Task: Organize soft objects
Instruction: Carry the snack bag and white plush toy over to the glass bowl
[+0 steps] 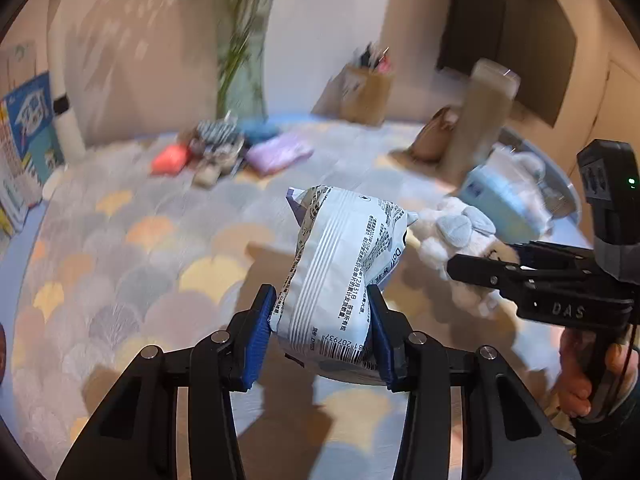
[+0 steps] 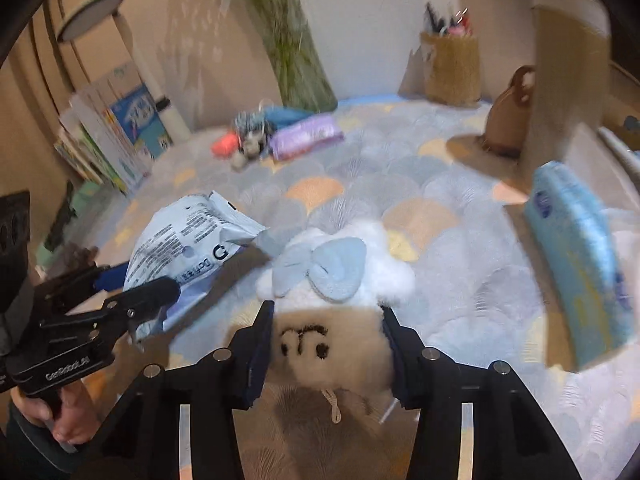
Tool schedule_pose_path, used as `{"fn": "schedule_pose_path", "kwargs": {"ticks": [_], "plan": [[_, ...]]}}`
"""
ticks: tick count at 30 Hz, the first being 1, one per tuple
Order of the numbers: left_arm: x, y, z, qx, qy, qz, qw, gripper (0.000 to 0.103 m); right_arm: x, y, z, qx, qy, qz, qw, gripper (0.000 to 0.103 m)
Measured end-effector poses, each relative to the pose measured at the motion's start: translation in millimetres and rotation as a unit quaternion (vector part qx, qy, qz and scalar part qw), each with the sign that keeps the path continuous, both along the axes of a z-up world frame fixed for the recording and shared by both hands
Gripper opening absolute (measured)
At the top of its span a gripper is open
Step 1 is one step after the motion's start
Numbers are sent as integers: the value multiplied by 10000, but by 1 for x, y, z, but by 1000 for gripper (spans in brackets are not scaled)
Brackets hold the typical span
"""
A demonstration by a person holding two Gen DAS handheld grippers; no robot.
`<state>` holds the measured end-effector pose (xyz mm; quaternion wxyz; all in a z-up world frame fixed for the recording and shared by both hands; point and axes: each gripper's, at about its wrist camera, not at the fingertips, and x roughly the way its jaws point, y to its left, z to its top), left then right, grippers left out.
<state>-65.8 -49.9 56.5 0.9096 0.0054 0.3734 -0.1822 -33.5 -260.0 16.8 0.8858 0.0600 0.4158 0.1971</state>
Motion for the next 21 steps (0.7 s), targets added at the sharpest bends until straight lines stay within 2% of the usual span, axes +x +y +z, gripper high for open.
{"fn": "schedule_pose_path", "kwargs": {"ticks": [6, 9, 12, 14, 17, 19, 21], "plan": [[-9, -48, 37, 87, -384, -410, 9984, 42, -17, -51, 45, 505, -364, -398, 9973, 48], [-9, -88, 54, 94, -455, -874, 9951, 42, -26, -77, 59, 675, -487, -606, 9947, 48], [-7, -132, 67, 363, -644, -1144, 9907, 42, -39, -113, 73, 856, -701, -810, 9906, 48], [-2, -157, 75, 277, -647, -1366, 9881, 42, -49, -145, 85, 909, -979, -1065, 9853, 48], [14, -205, 84, -21, -523, -1696, 9841, 42, -57, -193, 96, 1024, -1141, -1515, 9765, 48], [20, -234, 88, -12, -545, -1845, 9813, 42, -61, -236, 101, 1261, -1223, -1889, 9661, 48], [25, -269, 89, 191, -630, -2063, 9763, 42, -64, -266, 104, 1455, -1385, -2091, 9570, 48]]}}
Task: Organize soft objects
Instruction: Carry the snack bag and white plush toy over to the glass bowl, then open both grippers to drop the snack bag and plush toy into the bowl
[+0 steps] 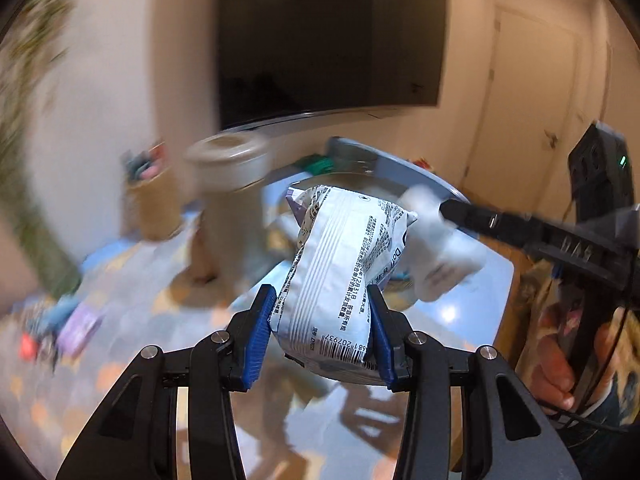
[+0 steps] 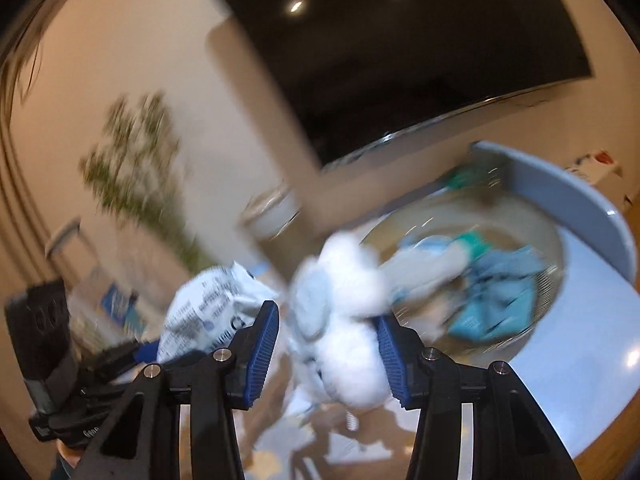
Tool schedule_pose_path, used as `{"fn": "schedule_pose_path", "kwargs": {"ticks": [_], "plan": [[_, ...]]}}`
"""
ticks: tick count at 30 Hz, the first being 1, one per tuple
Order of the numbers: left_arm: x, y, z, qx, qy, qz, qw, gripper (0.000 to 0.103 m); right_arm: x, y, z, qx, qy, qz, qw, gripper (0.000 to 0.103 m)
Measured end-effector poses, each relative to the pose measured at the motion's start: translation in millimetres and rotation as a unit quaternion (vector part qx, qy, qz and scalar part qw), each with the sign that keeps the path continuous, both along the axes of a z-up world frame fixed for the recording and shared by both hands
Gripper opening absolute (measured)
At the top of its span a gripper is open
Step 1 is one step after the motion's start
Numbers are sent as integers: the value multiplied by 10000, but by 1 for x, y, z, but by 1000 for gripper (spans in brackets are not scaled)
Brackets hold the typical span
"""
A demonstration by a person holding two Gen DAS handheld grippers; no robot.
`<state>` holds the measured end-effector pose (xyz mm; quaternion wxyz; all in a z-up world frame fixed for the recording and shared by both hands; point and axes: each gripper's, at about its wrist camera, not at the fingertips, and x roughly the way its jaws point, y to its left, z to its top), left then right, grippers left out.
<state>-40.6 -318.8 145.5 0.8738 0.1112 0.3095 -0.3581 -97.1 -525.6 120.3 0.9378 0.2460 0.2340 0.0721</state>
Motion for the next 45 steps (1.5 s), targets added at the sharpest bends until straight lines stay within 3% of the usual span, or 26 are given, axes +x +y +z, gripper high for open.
{"fn": "schedule_pose_path", "kwargs": {"ticks": [3, 6, 11, 13, 16, 19, 21, 22, 26, 30, 32, 34, 36, 37, 42, 45], "plan": [[9, -49, -6, 265, -154, -203, 9993, 42, -6, -39, 1, 154, -242, -406, 9988, 48], [31, -81, -17, 253, 118, -215, 9994, 42, 8, -67, -6, 179, -15, -767, 9969, 48], [63, -98, -28, 70, 393, 70, 9992, 42, 32, -81, -29, 399, 442, -386, 9975, 48], [64, -100, -29, 51, 423, 105, 9990, 42, 28, -74, -33, 89, 530, -333, 9980, 49], [66, -107, -28, 47, 424, 72, 9991, 42, 19, -61, -38, -295, 646, -148, 9974, 68], [67, -111, -24, 56, 330, 74, 9994, 42, 1, -47, -41, -437, 420, 216, 9979, 71], [67, -109, -20, 40, 277, 112, 9995, 42, -9, -31, -40, -672, 263, 392, 9966, 87], [70, -107, -18, 41, 258, 155, 9995, 42, -10, -22, -42, -896, 260, 424, 9947, 103], [73, -103, -16, 87, 151, 334, 9993, 42, 10, 7, -49, -1906, 579, 230, 9797, 103], [82, -100, -15, -84, 351, 285, 9989, 43, 36, -2, -43, -2440, 814, -465, 9652, 103], [84, -105, -16, -67, 447, 192, 9988, 44, 46, -26, -38, -2152, 932, -936, 9676, 102], [84, -113, -17, 23, 384, 193, 9991, 51, 47, -58, -38, -1548, 1151, -1381, 9714, 101], [84, -122, -20, 78, 481, 30, 9988, 75, 38, -78, -41, -1057, 1186, -1490, 9760, 101], [82, -125, -20, 100, 506, -41, 9987, 78, 31, -84, -42, -877, 1174, -1483, 9780, 101], [65, -120, -16, 261, 502, -86, 9984, 79, 7, -84, -40, -949, 1251, -1440, 9770, 101], [42, -92, -4, 159, 313, -165, 9992, 79, 0, -78, -32, -714, 1140, -1219, 9834, 101]]}}
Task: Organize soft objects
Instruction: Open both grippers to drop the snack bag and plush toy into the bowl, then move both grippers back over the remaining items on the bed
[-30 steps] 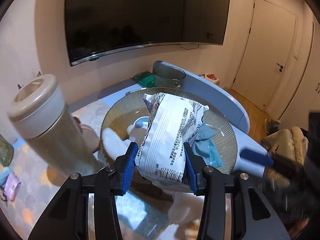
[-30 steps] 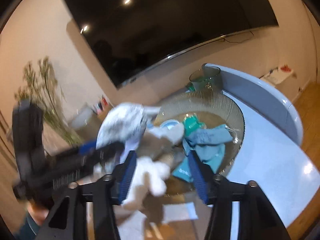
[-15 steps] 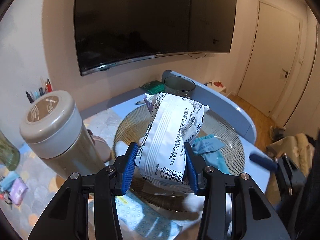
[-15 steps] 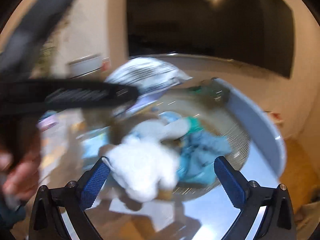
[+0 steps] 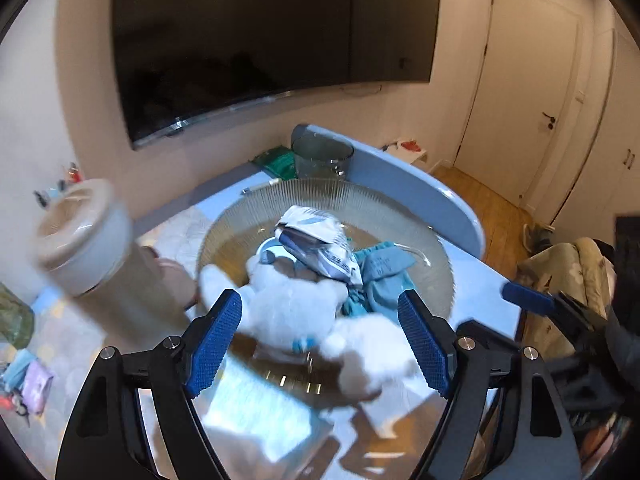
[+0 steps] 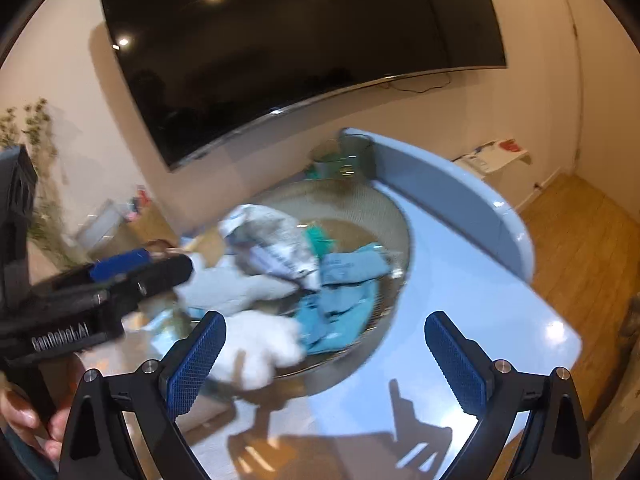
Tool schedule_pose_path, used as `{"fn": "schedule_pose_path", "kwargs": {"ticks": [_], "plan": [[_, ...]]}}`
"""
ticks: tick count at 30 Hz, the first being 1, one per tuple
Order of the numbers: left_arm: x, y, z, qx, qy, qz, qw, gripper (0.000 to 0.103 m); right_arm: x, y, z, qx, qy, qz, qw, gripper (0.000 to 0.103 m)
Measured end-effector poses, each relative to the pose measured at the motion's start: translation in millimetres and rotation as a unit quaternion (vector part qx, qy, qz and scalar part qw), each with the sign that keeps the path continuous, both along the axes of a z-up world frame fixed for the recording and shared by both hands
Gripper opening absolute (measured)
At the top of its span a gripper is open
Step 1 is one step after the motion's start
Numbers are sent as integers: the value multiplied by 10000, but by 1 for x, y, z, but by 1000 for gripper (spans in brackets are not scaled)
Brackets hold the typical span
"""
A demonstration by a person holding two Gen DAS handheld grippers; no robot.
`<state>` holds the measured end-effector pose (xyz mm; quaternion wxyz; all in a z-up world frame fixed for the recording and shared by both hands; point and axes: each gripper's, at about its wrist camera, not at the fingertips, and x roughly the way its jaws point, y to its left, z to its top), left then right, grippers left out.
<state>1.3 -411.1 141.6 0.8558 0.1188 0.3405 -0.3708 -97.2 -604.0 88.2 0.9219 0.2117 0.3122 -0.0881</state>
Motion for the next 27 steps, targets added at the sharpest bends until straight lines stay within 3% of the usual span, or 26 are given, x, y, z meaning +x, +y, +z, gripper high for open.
{"fn": "schedule_pose_path", "kwargs": {"ticks": [3, 6, 11, 14, 18, 20, 22, 25, 27], "plan": [[-21, 38, 12, -106, -203, 78, 9997, 79, -7, 23, 15, 115, -227, 321, 9992, 101], [-37, 96, 19, -367, -2, 136, 9992, 80, -8, 49, 23, 178, -220, 576, 9979, 101], [-55, 204, 12, -592, -23, 1104, 9921, 88, -7, 107, 28, 402, -275, 1271, 9907, 101], [-59, 272, -9, -538, 65, 1949, 9793, 90, -4, 159, 23, 601, -303, 1706, 9830, 103], [-53, 350, -53, -159, 339, 3149, 9484, 90, 9, 235, -4, 721, 74, 2275, 9711, 103], [-49, 385, -78, -52, 409, 3733, 9268, 90, 19, 277, -17, 436, 304, 2596, 9643, 103], [-49, 407, -97, -6, 386, 4069, 9127, 90, 31, 312, -31, -14, 396, 2862, 9573, 103], [-45, 425, -128, 241, 521, 4340, 8991, 90, 55, 345, -59, -822, 638, 2807, 9541, 103], [-38, 431, -137, 122, 933, 4347, 8957, 90, 67, 350, -79, -1013, 858, 2613, 9561, 103]]}}
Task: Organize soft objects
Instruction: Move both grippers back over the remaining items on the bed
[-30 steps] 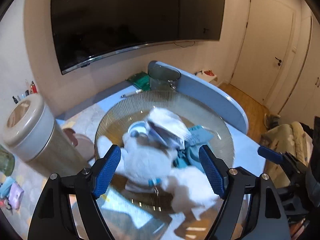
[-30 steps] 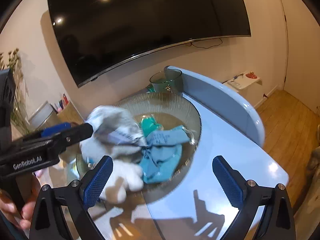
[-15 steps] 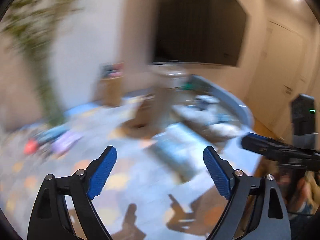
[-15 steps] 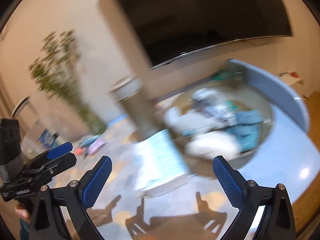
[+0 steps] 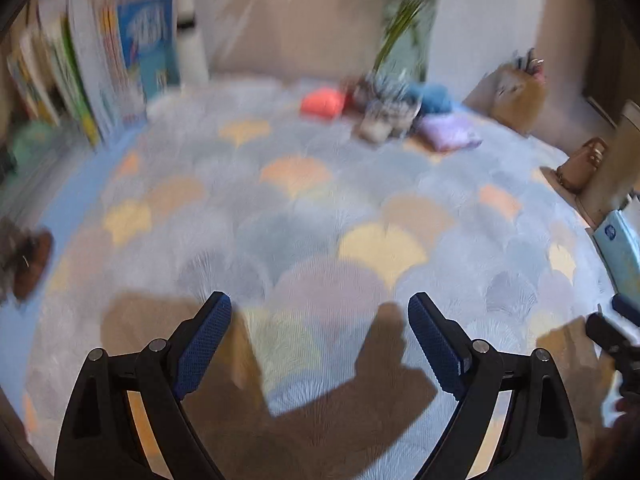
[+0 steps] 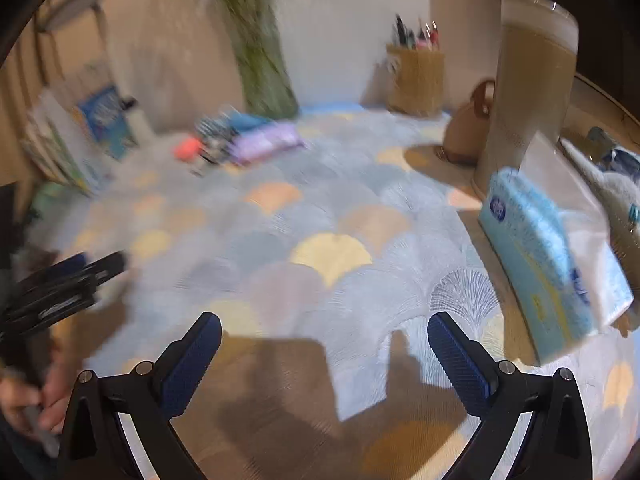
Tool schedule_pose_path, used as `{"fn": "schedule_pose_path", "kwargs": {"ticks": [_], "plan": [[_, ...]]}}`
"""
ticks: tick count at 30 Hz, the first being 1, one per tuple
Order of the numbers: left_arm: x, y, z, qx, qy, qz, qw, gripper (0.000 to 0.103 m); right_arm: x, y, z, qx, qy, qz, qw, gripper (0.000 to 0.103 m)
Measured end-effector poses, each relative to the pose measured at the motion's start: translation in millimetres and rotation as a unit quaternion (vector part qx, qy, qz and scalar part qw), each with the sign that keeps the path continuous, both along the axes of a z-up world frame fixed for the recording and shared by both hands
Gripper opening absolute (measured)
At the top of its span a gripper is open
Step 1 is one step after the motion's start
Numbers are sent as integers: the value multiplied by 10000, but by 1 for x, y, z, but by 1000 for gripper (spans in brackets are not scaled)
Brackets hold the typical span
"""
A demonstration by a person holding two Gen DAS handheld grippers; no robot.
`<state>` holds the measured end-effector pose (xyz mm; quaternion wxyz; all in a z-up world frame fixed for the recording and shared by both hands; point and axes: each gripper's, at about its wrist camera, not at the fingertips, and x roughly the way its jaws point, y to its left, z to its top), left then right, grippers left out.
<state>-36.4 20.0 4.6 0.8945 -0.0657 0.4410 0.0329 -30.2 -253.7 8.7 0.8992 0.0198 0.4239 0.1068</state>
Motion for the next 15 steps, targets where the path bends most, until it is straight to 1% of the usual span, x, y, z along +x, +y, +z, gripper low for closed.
{"fn": "schedule_pose_path", "kwargs": {"ticks": [1, 3, 4, 6, 7, 9, 12, 15], "plan": [[1, 3, 0, -151, -60, -15, 9999, 90, 3, -2, -10, 46, 64, -90, 9999, 103], [3, 8, -2, -285, -76, 89, 9995, 90, 11, -11, -18, 180, 331, -266, 9989, 103], [4, 9, -3, -309, -51, 107, 9995, 90, 11, -15, -16, 306, 267, -288, 9988, 103], [4, 4, -2, -227, -50, 79, 9997, 90, 13, -21, -18, 493, 290, -298, 9979, 103], [3, 4, -2, -190, -43, 61, 9998, 90, 13, -21, -18, 495, 264, -294, 9980, 103], [4, 3, -3, -134, -29, 7, 9999, 90, 12, -16, -19, 354, 269, -286, 9986, 103], [4, 2, -4, -92, -12, -10, 10000, 91, 13, -6, -20, 11, 299, -244, 9993, 103], [5, 0, -5, 11, 23, 10, 10000, 91, 12, -4, -20, -116, 268, -268, 9992, 103]]}}
